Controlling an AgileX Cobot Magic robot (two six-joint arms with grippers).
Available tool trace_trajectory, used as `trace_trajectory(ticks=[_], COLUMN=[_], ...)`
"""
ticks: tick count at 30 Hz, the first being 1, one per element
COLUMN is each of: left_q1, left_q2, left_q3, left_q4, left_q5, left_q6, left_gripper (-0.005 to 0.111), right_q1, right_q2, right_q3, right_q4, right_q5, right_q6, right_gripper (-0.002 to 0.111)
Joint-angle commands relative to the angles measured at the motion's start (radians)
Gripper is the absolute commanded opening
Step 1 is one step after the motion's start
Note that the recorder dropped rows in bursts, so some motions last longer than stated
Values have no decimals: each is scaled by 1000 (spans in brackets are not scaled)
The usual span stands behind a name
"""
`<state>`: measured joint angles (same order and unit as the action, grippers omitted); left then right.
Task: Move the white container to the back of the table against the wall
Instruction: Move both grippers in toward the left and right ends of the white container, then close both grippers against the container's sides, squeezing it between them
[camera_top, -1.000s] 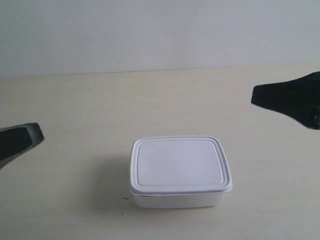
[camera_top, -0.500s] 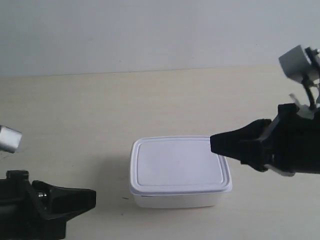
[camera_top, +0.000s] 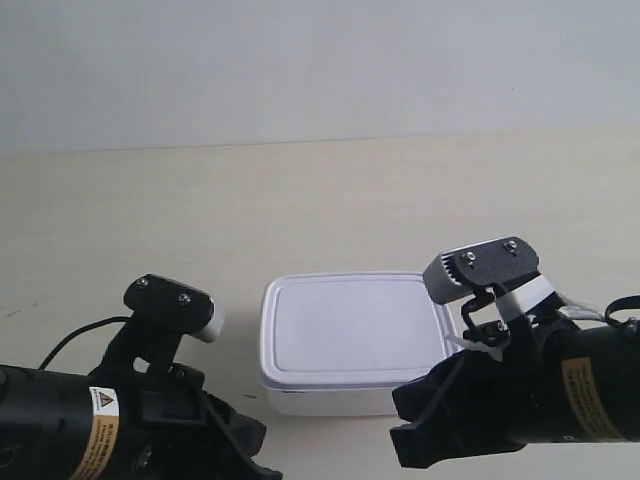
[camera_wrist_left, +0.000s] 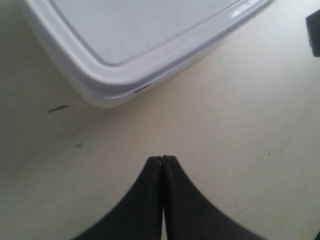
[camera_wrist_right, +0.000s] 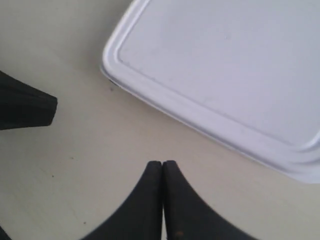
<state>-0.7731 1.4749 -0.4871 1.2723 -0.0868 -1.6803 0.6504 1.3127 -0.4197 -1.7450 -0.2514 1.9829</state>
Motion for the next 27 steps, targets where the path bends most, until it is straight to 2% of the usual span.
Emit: trace_trajectory(ticks=[1,5,13,24,27], left_q1=[-8,-8,-5,-5,-5], left_q2=[50,88,194,295,315], left_q3=[-47,-90,-156,-240,-268], left_q4=[28,30,53,90,143], left_q5=[7,2,25,66,115], left_q6=[2,2,2,2,2], left_gripper=[0,0,0,0,0], right_q1=[5,5,5,5,5], right_q2=[63,121,199,265,278], right_q3=[4,4,4,-37,-51], right_q4=[1,1,1,1,1], right_q5=[17,38,226,251,251], right_q6=[-50,-55,-47,-43,-43], right_gripper=[0,0,0,0,0])
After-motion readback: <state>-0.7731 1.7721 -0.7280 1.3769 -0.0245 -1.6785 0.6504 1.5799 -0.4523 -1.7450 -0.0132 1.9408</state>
